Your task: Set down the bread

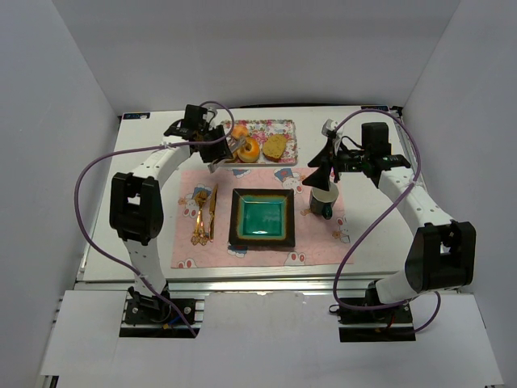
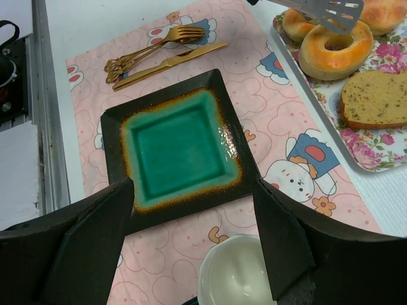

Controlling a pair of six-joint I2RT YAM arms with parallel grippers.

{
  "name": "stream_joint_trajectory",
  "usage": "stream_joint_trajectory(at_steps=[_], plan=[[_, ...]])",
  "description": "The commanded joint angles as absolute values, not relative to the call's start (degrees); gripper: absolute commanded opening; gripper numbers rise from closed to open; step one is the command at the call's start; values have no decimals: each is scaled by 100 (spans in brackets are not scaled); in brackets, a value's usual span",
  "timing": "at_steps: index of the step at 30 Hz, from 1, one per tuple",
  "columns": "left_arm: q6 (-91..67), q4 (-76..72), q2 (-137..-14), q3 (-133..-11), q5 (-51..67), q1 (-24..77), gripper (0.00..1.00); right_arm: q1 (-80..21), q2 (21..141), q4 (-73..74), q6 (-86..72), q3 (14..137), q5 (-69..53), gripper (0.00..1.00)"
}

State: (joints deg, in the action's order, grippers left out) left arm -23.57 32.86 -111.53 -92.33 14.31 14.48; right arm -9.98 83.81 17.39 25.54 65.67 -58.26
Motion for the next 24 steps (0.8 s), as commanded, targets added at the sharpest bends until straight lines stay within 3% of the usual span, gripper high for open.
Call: stream_joint_trajectory(at_steps=[1,10,14,18,24], plan=[[-2303,3252,-10890,-9413,1503,1477,54,-958,8244,1547,2470,6513,-5985,80],[-2268,3375,-10951,-9369,1564,1521,44,-958,8218,1512,2417,6539,-6038,80],[-2294,3305,-10828,-9360,1556,1521,33,-949,8218,1538,2426,6618,-6047,80],[-2460,3051,-10539,-9387,1530,1521,15,-949,8157,1626,2470,6653,-6038,80],[-2706,2804,-9960,-9282,1608,1521,3,-949,8103,1845,2627,6644,-6029,80]])
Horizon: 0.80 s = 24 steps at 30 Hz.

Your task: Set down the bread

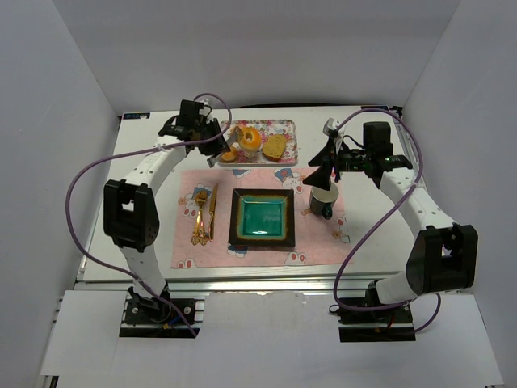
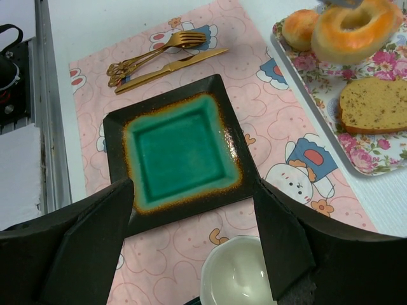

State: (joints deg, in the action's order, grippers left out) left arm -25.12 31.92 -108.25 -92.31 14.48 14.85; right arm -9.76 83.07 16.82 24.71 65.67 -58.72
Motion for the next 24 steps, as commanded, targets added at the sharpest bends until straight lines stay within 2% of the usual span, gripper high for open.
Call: stream_joint_trajectory(at_steps=[1,6,16,21,24], plan=[[-2733,2778,-9854,-9220,1617,1521,3,-949,8095,1907,2671,6653,-6021,80],[-3058,2444,-8898,-8413,1854,1521,0,-949,8077,2241,2961,6715,-5941,80],[-3542,2302,-7033,-5960,2496,1652,0,-940,7840,2329,3278,6539,-5775,80],[-3594,2470,-6654,-5301,2707,1933,1,-949,7857,2373,3296,6618,-5731,80],[-3665,2391,-6583,-5081,2707,2170,6,-940,7884,2391,3287,6688,-5713,80]])
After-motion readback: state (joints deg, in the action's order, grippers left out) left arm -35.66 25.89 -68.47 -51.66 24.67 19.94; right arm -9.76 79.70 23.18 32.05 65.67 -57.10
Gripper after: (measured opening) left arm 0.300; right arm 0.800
